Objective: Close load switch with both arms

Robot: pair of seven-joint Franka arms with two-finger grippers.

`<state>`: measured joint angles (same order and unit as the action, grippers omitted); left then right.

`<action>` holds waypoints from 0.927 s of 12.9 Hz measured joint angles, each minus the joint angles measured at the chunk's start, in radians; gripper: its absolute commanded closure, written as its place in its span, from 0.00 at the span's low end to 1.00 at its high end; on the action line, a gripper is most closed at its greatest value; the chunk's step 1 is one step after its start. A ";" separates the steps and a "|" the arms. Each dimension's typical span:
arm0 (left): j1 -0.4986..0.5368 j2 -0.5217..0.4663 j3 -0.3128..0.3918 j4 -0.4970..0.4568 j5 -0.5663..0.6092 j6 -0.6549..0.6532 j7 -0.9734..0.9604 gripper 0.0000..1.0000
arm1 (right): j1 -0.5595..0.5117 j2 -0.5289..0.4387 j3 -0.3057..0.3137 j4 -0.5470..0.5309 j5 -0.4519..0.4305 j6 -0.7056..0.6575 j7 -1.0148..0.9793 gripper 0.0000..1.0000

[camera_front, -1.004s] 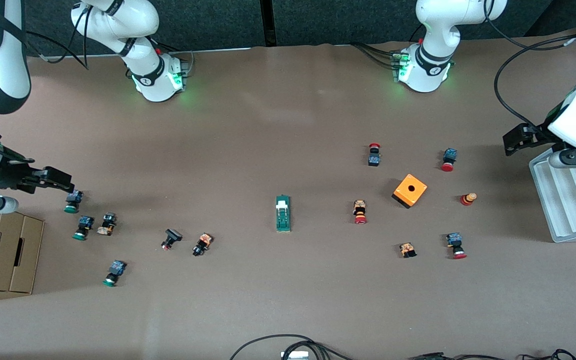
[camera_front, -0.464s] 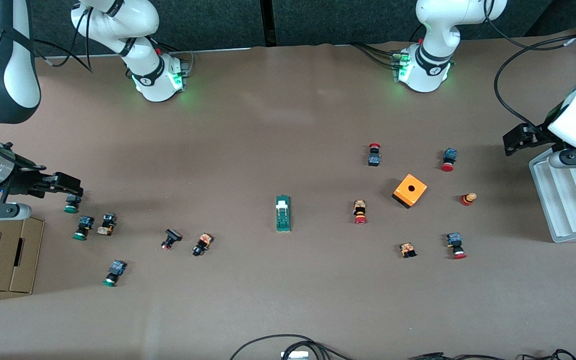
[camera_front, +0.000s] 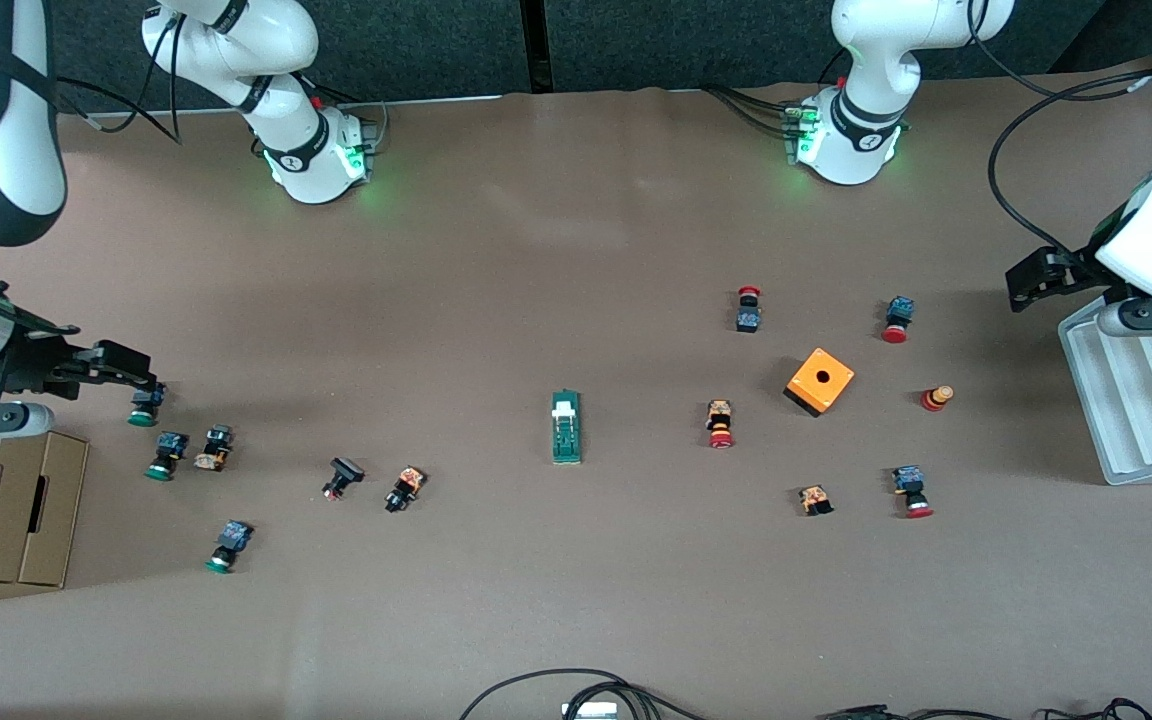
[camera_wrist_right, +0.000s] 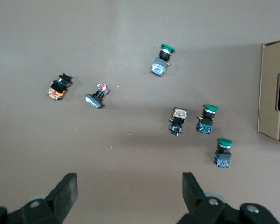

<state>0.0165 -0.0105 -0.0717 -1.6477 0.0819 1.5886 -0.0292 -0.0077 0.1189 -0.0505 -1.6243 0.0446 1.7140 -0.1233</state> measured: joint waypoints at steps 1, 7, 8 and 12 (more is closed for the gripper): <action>0.000 0.000 0.000 0.000 0.000 0.000 0.000 0.00 | -0.004 0.000 -0.002 0.000 0.018 0.000 -0.013 0.00; 0.000 0.000 0.000 0.000 -0.008 0.000 0.000 0.00 | 0.000 -0.021 0.004 0.007 0.093 -0.002 0.031 0.00; 0.000 0.000 0.000 0.000 -0.008 0.000 0.000 0.00 | 0.000 -0.021 0.004 0.007 0.090 -0.002 0.038 0.00; 0.000 0.000 0.000 0.000 -0.008 0.000 0.000 0.00 | 0.001 -0.013 0.007 0.006 0.008 -0.002 0.041 0.00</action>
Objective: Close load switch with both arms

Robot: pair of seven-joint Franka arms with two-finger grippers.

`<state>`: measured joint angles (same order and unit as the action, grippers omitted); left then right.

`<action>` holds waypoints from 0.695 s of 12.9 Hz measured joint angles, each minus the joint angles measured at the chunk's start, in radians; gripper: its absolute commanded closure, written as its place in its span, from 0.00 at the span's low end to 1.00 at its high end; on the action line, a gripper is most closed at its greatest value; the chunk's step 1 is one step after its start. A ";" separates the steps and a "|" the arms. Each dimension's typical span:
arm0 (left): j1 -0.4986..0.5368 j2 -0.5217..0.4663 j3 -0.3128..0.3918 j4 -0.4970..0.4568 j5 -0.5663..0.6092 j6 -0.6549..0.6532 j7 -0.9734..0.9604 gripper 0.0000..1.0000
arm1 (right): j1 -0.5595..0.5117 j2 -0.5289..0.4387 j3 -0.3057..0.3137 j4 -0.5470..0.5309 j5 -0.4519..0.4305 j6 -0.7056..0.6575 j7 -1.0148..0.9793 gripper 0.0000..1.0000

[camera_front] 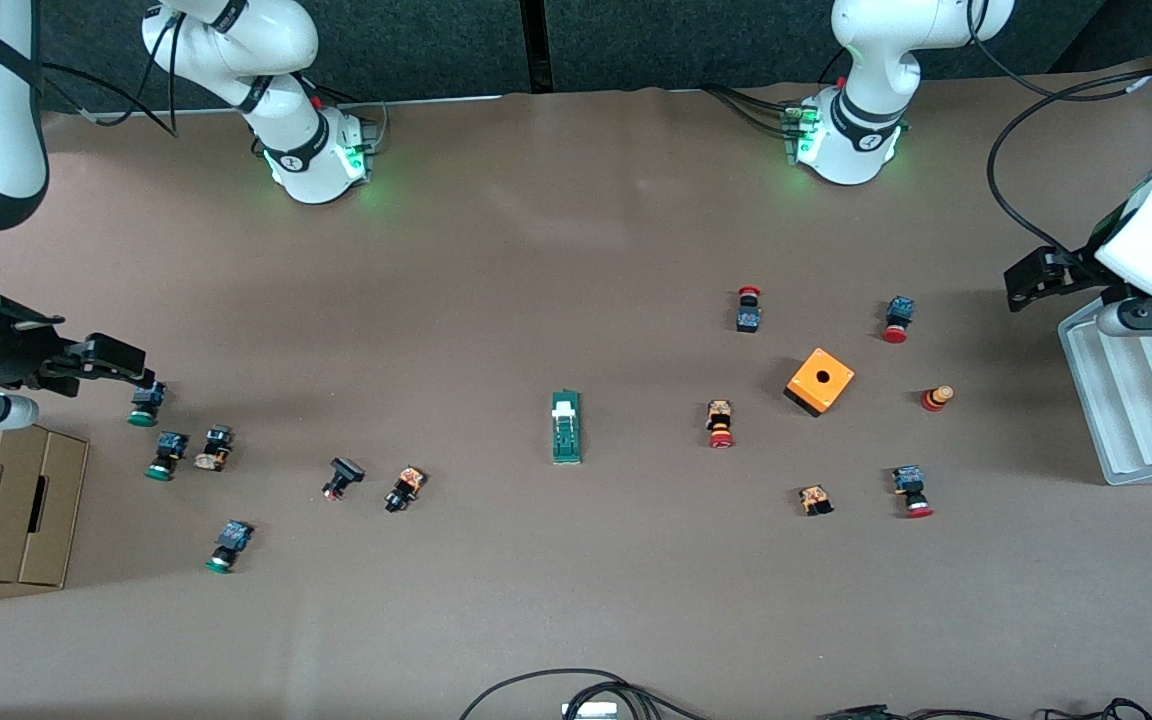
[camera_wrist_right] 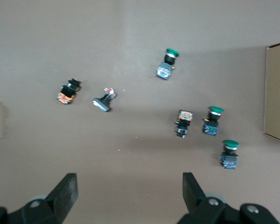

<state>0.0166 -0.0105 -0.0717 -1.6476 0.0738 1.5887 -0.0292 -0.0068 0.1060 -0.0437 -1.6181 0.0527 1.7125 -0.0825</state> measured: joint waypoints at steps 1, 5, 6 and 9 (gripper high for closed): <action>0.000 0.000 0.000 0.000 0.000 0.000 0.000 0.00 | 0.001 0.002 0.001 0.000 -0.003 0.000 0.000 0.00; 0.000 0.000 0.000 0.000 0.000 0.000 0.000 0.00 | 0.002 0.004 0.002 0.000 -0.003 0.007 -0.032 0.00; 0.000 0.001 -0.001 0.000 -0.001 -0.004 0.000 0.00 | 0.003 0.008 0.004 0.000 -0.003 0.008 -0.045 0.00; -0.001 0.007 -0.004 0.000 -0.003 -0.011 0.000 0.00 | 0.046 0.032 0.006 0.000 -0.003 0.046 -0.057 0.00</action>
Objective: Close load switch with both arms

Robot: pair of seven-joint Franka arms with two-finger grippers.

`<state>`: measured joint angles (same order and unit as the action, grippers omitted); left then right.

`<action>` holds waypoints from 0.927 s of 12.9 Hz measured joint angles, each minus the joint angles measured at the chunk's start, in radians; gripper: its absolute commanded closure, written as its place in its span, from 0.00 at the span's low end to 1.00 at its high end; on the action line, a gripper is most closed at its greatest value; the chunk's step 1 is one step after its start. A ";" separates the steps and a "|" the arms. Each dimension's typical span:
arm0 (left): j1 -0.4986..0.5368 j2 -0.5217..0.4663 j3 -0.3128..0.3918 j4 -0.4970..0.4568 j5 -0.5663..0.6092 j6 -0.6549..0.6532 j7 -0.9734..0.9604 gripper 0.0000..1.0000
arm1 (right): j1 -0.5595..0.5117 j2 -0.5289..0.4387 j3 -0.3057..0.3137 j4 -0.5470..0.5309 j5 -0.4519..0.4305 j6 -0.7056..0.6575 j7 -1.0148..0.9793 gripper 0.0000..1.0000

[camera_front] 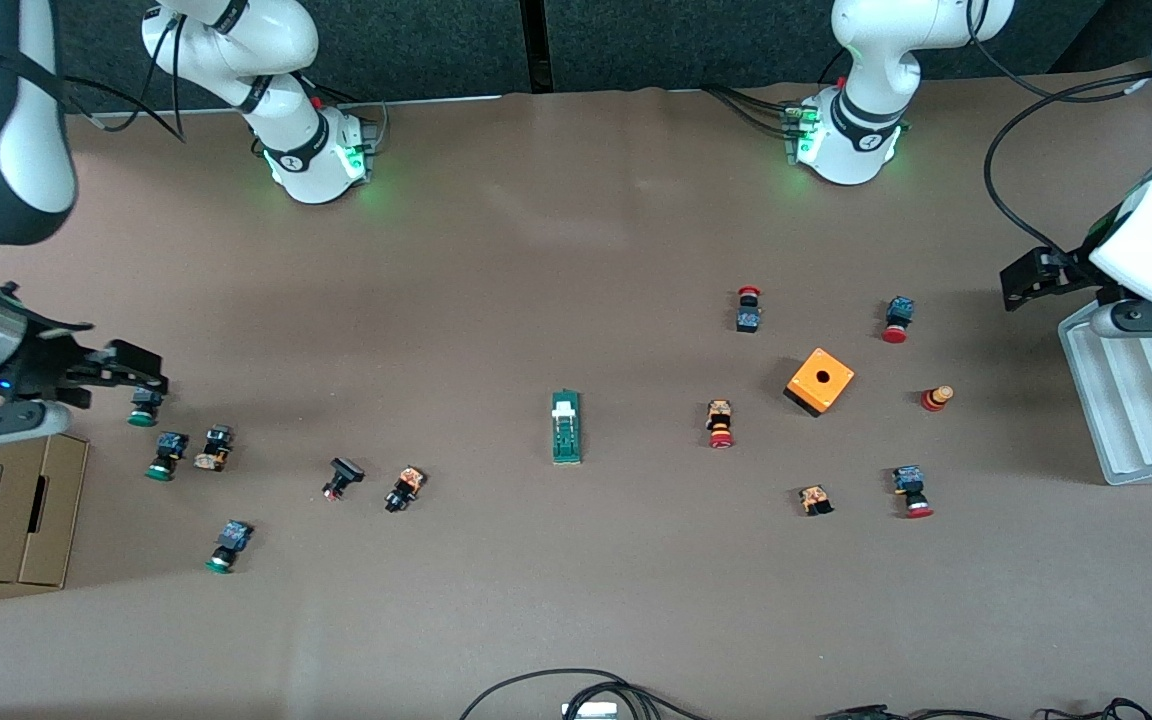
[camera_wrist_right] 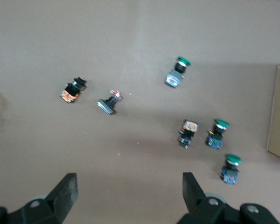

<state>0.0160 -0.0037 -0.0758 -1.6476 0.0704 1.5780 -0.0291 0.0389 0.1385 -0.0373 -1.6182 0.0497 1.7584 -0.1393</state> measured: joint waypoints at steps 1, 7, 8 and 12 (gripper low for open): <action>0.000 0.001 -0.001 0.000 -0.001 0.000 0.000 0.00 | 0.017 0.011 0.001 0.000 0.000 0.008 0.000 0.00; -0.006 0.001 -0.010 0.000 -0.042 -0.001 -0.007 0.00 | 0.056 0.086 0.001 -0.001 0.012 0.067 0.000 0.00; -0.009 0.001 -0.019 0.000 -0.048 -0.001 -0.022 0.00 | 0.056 0.089 0.001 -0.001 0.012 0.067 0.000 0.00; -0.021 0.001 -0.156 0.001 -0.057 0.005 -0.276 0.00 | 0.048 0.089 -0.011 -0.001 0.012 0.067 0.000 0.00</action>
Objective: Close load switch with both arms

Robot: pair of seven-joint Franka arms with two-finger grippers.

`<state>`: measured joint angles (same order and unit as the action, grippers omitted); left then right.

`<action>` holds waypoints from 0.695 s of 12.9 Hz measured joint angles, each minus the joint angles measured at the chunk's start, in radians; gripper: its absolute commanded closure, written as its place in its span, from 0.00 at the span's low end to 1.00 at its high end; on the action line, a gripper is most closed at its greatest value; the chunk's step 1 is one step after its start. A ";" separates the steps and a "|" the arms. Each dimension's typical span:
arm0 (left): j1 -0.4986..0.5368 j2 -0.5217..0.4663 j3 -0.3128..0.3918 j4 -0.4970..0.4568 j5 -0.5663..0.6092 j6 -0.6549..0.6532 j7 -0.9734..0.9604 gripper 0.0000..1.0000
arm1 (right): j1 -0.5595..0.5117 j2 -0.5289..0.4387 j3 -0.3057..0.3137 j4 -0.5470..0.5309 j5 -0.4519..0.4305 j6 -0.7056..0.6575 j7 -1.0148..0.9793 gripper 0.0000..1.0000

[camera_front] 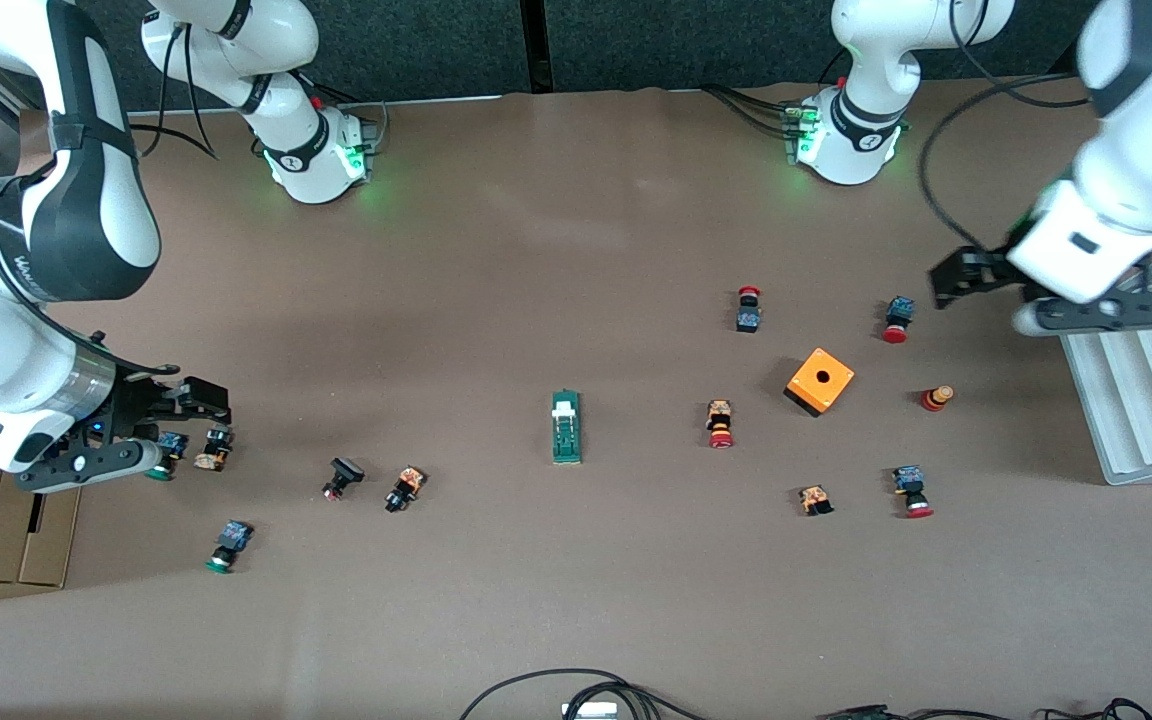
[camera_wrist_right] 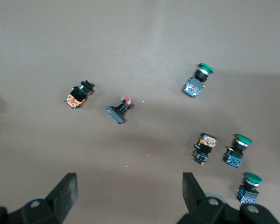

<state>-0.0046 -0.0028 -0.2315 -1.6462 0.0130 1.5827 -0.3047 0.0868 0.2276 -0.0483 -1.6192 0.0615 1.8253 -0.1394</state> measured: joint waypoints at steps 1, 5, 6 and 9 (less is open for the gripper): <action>-0.004 0.001 -0.048 0.000 0.000 0.014 -0.063 0.00 | -0.002 0.000 -0.003 0.000 0.000 0.000 0.000 0.00; -0.012 0.041 -0.227 -0.001 -0.001 0.142 -0.296 0.00 | -0.002 0.000 -0.005 0.000 0.000 -0.001 0.000 0.00; -0.016 0.065 -0.269 -0.003 -0.001 0.186 -0.356 0.00 | -0.003 0.001 -0.006 -0.001 0.000 -0.001 0.000 0.00; -0.086 0.162 -0.319 -0.015 0.025 0.366 -0.518 0.00 | -0.020 0.002 -0.007 -0.001 0.000 -0.001 0.000 0.00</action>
<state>-0.0906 0.1590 -0.5509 -1.6614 0.0379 1.9487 -0.8223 0.0663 0.2295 -0.0556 -1.6206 0.0615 1.8247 -0.1389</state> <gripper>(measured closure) 0.000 0.000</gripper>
